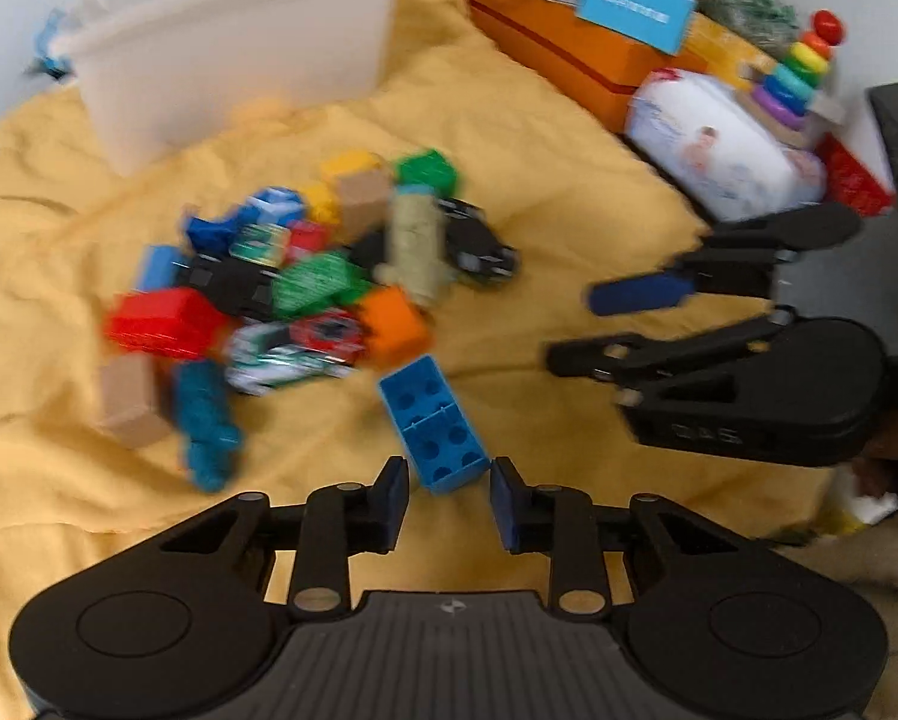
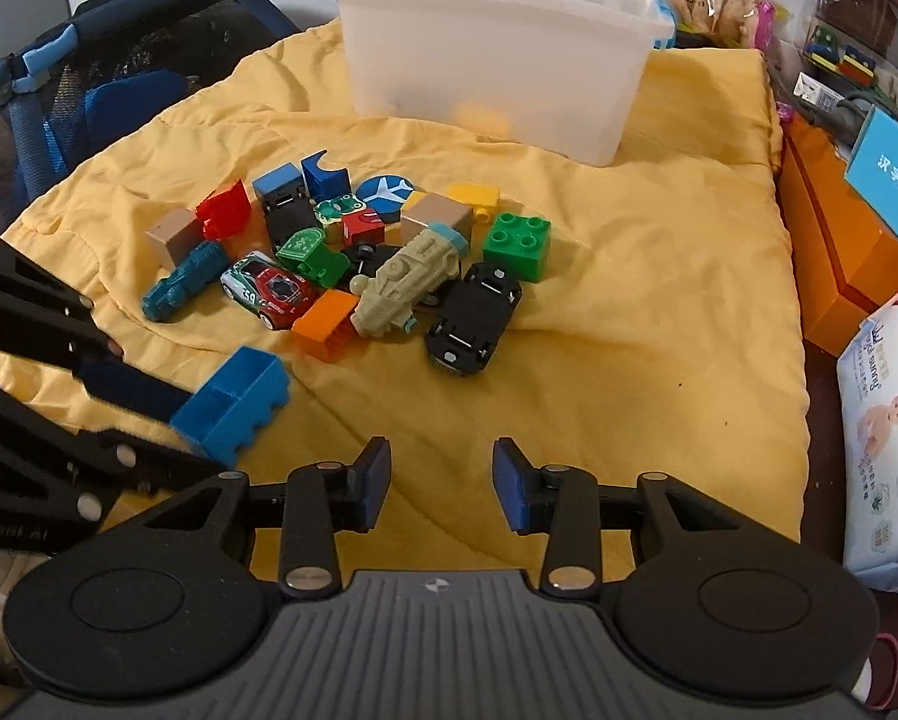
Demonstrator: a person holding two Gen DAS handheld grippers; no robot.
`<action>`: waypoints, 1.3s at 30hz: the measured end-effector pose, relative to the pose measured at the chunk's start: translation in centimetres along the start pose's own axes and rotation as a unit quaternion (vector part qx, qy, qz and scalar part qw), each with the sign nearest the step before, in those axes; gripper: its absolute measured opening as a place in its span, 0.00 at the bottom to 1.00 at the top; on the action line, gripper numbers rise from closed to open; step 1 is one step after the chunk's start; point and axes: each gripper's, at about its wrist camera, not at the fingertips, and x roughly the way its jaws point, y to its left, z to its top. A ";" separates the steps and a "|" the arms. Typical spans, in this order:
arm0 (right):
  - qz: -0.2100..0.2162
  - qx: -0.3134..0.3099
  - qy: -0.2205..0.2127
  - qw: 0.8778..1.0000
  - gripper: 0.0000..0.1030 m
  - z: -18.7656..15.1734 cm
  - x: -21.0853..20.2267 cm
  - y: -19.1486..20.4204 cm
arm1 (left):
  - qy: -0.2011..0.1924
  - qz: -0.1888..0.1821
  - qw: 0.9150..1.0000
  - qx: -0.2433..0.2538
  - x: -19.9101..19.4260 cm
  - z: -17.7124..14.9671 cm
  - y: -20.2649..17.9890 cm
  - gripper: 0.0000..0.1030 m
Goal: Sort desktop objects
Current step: 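Grasp a blue block with the left tool while the right tool grasps an orange block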
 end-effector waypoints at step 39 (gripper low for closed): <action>0.051 -0.055 -0.055 0.996 0.32 3.1 0.2 3.8 | -0.022 0.053 0.998 0.028 0.2 -1.4 1.9 0.26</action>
